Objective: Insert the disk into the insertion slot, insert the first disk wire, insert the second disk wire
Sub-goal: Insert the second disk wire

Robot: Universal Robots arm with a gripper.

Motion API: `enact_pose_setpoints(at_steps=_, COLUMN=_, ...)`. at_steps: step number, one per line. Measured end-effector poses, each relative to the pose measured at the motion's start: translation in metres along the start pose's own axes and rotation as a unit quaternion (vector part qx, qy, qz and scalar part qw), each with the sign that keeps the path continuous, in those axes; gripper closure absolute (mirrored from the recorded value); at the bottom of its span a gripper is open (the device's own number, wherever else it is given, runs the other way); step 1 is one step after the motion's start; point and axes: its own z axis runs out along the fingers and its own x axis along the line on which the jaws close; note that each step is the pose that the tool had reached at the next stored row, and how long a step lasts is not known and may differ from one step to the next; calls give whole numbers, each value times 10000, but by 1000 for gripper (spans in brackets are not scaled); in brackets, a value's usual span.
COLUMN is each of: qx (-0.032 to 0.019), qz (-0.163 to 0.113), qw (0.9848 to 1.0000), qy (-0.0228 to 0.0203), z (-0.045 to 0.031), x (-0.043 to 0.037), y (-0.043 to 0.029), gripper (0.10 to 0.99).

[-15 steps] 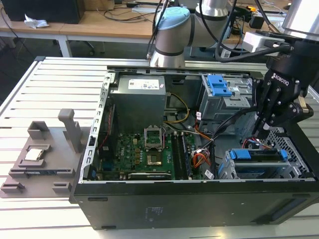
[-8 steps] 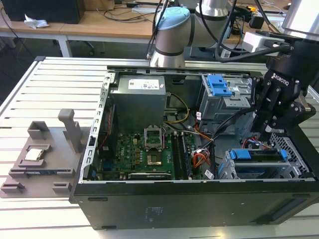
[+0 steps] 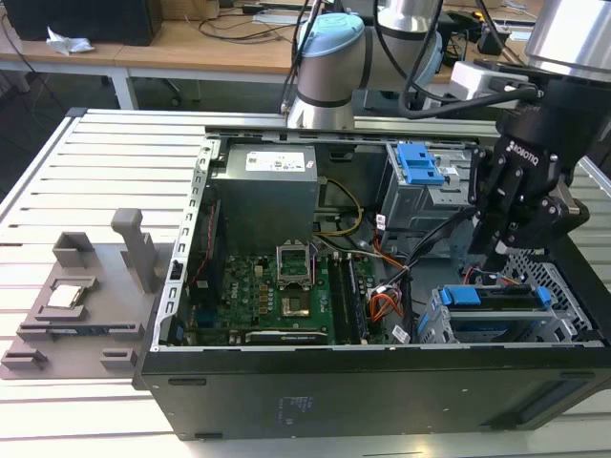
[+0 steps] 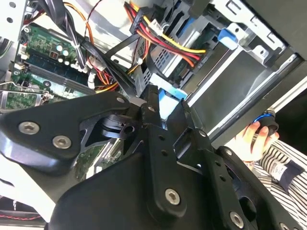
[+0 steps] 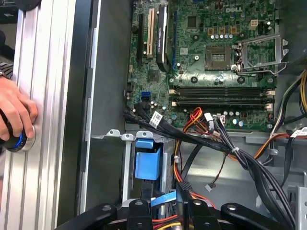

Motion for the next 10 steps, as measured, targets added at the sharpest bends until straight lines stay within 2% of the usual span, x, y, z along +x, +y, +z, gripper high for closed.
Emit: enact_pose_setpoints(at_steps=10, qx=0, qz=-1, qw=10000, qy=2, z=46, x=-12, y=26, gripper=741)
